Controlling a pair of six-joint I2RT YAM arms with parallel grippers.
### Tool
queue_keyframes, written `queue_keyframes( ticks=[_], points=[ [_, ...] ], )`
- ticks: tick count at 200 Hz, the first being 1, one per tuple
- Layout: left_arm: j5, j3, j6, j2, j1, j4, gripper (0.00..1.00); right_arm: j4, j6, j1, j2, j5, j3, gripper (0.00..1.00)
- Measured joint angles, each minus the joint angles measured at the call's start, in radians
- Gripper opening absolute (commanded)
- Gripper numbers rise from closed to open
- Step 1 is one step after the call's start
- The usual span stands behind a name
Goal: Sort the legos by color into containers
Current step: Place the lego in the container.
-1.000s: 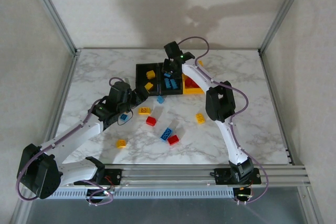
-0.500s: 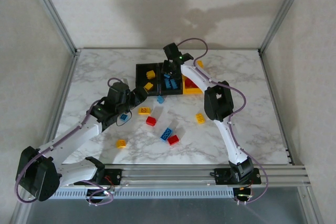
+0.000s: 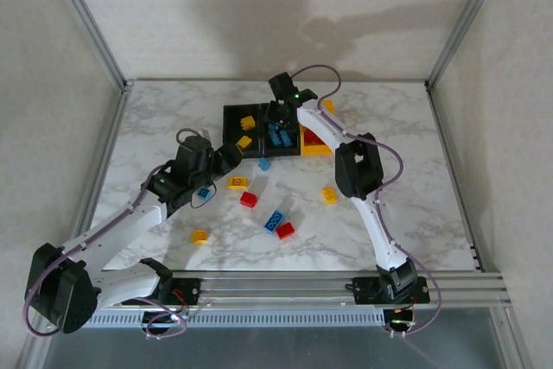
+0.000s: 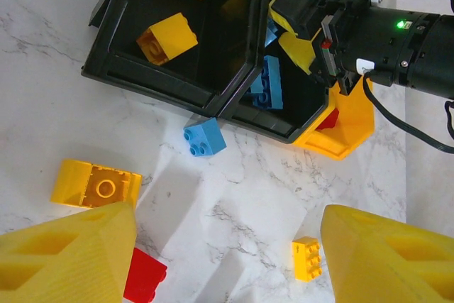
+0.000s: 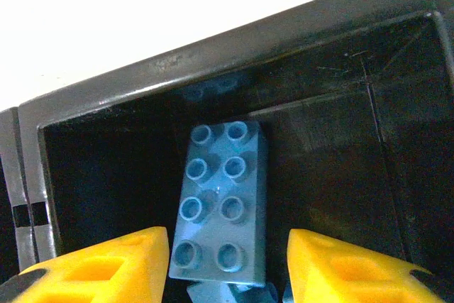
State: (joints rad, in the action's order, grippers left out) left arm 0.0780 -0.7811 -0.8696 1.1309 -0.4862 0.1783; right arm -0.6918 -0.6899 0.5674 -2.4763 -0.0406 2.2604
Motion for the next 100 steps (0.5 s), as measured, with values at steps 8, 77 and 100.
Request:
queue_keyframes(
  ticks=[8,77,100],
  points=[
    [0.000,0.003,0.000,-0.001,0.000,0.000,0.69,0.000,0.000,0.000,0.000,0.000,0.000,0.48],
    [-0.024,0.019,-0.014,-0.039,0.000,0.057,0.69,0.049,0.033,0.021,0.170,0.000,-0.141,0.48],
    [-0.043,0.019,-0.019,-0.056,0.000,0.091,0.68,0.090,0.051,0.035,0.293,0.000,-0.236,0.47]
  ],
)
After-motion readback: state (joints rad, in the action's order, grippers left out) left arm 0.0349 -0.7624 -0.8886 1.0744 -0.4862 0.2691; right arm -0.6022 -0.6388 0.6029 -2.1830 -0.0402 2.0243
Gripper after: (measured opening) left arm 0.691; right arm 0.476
